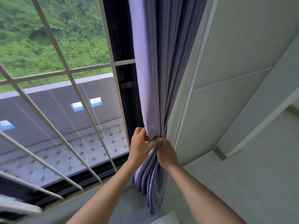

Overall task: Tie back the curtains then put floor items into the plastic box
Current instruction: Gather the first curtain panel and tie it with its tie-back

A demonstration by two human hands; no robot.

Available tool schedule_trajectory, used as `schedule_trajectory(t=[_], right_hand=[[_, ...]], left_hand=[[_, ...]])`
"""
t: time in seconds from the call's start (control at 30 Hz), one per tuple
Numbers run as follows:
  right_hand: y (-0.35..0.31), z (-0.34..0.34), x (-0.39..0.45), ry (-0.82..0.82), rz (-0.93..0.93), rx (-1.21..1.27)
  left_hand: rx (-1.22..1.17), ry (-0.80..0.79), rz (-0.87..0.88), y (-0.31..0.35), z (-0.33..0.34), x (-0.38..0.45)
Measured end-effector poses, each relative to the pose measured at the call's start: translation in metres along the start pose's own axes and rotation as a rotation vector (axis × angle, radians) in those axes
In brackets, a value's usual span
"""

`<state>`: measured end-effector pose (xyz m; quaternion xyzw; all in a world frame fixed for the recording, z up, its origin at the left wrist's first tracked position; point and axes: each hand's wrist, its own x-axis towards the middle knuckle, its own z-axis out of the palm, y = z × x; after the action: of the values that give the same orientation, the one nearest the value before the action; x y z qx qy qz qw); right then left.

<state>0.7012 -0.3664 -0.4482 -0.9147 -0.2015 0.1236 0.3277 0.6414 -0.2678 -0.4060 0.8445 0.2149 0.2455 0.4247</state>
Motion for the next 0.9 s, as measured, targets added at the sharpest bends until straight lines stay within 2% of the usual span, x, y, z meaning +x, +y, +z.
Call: schedule_trajectory(t=[0.17, 0.37, 0.43, 0.53, 0.77, 0.9], right_hand=[[0.005, -0.001, -0.001, -0.031, -0.063, -0.077], [0.002, -0.002, -0.002, -0.126, -0.079, 0.037], [0.002, 0.002, -0.001, -0.091, -0.073, 0.062], [0.003, 0.006, 0.004, -0.020, -0.088, 0.006], [0.005, 0.011, 0.007, 0.092, -0.097, -0.125], [-0.002, 0.016, 0.002, 0.215, -0.103, -0.233]], left_hand=[[0.037, -0.127, 0.003, 0.000, -0.003, 0.025], [-0.001, -0.201, -0.093, -0.002, -0.007, 0.045], [0.016, -0.210, -0.126, 0.004, -0.006, 0.045], [-0.084, -0.179, -0.209, 0.003, 0.002, 0.042], [0.070, -0.194, -0.046, 0.014, 0.001, 0.030], [0.207, -0.059, 0.008, 0.018, 0.007, 0.027]])
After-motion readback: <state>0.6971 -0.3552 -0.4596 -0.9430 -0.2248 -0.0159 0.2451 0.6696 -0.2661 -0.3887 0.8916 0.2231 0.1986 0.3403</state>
